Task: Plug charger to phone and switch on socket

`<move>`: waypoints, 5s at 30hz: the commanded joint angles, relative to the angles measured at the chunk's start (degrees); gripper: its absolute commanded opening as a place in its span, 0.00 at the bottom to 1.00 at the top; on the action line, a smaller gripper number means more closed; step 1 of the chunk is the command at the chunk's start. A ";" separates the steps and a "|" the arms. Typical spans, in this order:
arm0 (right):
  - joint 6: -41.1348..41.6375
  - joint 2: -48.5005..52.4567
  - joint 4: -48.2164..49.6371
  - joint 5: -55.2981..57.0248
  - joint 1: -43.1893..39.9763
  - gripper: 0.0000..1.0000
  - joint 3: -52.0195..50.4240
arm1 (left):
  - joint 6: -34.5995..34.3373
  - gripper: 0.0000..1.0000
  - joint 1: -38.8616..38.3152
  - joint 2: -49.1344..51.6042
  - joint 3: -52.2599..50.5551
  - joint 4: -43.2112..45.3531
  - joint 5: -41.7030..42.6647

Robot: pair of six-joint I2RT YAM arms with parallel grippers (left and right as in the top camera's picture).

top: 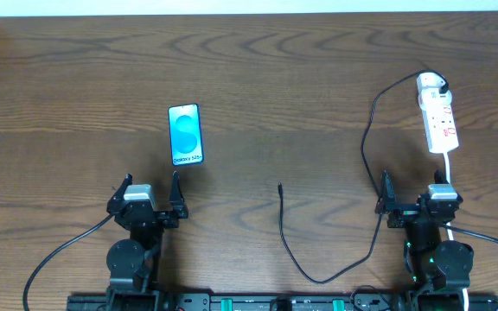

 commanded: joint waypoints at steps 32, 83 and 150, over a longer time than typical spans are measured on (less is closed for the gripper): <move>-1.07 -0.35 -0.26 -0.33 0.46 0.99 -0.07 | 1.81 0.92 0.28 27.10 23.71 -5.07 -0.31; -1.07 -0.35 -0.26 -0.33 0.46 0.99 -0.07 | -2.38 0.30 0.13 112.34 99.84 -63.04 1.27; -1.07 -0.35 -0.26 -0.33 0.46 0.99 -0.07 | -8.15 0.98 0.13 119.45 86.73 -47.89 5.90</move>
